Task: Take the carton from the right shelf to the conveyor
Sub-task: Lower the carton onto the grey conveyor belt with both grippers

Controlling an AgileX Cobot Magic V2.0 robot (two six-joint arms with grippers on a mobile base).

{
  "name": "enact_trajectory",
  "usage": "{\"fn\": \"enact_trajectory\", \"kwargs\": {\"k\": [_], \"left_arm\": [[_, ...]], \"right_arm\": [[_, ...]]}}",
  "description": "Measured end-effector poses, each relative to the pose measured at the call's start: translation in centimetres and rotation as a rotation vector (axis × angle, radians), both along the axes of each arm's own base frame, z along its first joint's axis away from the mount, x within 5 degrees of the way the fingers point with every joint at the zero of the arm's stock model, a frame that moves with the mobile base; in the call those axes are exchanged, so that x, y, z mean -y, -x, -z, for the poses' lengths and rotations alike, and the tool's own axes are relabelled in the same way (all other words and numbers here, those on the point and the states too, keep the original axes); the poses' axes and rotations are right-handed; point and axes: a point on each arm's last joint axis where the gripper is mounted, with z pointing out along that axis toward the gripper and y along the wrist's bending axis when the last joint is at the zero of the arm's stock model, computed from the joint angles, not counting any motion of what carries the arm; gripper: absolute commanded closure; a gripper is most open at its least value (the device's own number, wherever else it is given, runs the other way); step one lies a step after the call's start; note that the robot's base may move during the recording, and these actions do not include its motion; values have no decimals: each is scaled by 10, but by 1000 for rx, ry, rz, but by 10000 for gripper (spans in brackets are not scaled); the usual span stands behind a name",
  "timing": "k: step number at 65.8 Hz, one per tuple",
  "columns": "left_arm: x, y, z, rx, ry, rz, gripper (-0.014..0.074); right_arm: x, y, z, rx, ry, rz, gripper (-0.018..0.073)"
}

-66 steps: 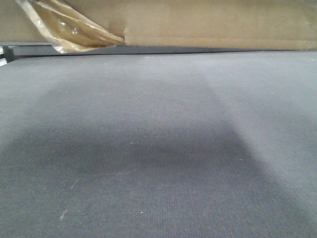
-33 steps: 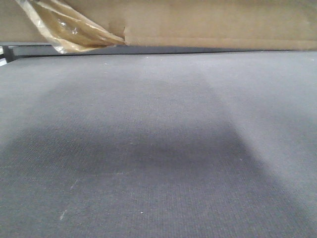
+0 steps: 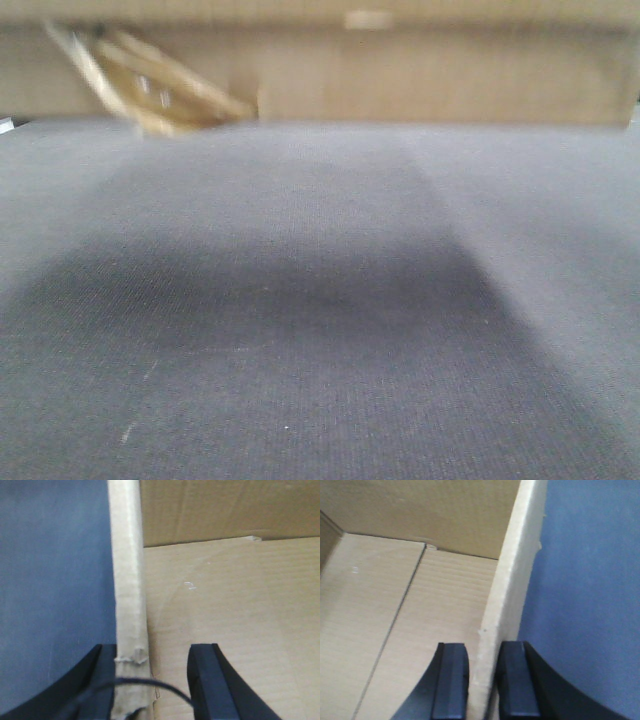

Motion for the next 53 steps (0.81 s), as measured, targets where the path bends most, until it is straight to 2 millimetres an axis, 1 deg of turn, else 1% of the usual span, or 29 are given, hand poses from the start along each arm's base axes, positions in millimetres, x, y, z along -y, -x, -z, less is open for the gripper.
{"fn": "enact_trajectory", "kwargs": {"k": [3, 13, 20, 27, 30, 33, 37, 38, 39, 40, 41, 42, 43, 46, 47, 48, 50, 51, 53], "left_arm": [[1, -11, 9, -30, -2, -14, 612], [1, -47, 37, -102, -34, -52, 612], [3, -69, 58, -144, -60, -62, 612], [7, -84, 74, -174, -77, -64, 608], [8, -88, 79, -181, -83, -64, 577], [8, -92, 84, -189, -94, -67, 522], [8, -94, 85, -183, -95, -65, 394], [9, -94, 85, -179, -95, -62, 377], [9, -94, 84, -177, -94, -61, 343], [9, -94, 84, -175, -95, -58, 288], [9, -94, 84, -171, -95, -54, 248], [9, -95, 84, -166, -93, -50, 186], [10, -95, 84, -163, -90, -47, 143], [11, -96, 83, -153, -83, -37, 11], [11, -96, 83, -150, -81, -32, -30], [12, -97, 83, -147, -78, -30, -30], [12, -97, 83, -144, -74, -26, -7], [12, -97, 83, -142, -74, -25, 4], [13, -97, 83, -141, -73, -22, 22]], "right_arm": [[-3, -10, 9, -25, 21, 4, 623], [-17, -50, 48, -122, 77, 12, 623], [-25, -72, 74, -176, 111, 16, 623], [-30, -88, 96, -220, 136, 16, 623], [-32, -92, 102, -233, 141, 16, 622], [-32, -93, 102, -229, 139, 17, 606], [-32, -94, 103, -221, 140, 17, 532], [-33, -95, 103, -221, 141, 18, 505], [-33, -95, 103, -218, 140, 18, 474], [-32, -95, 103, -215, 143, 19, 440], [-33, -96, 104, -210, 143, 20, 385], [-33, -97, 104, -209, 145, 21, 345], [-33, -98, 104, -204, 145, 22, 284], [-33, -100, 105, -190, 146, 25, 155], [-33, -100, 105, -185, 147, 26, 134], [-33, -100, 105, -183, 148, 26, 72], [-33, -101, 105, -180, 153, 27, -6], [-33, -101, 105, -176, 154, 28, -20], [-32, -101, 105, -175, 158, 29, -12]]}}
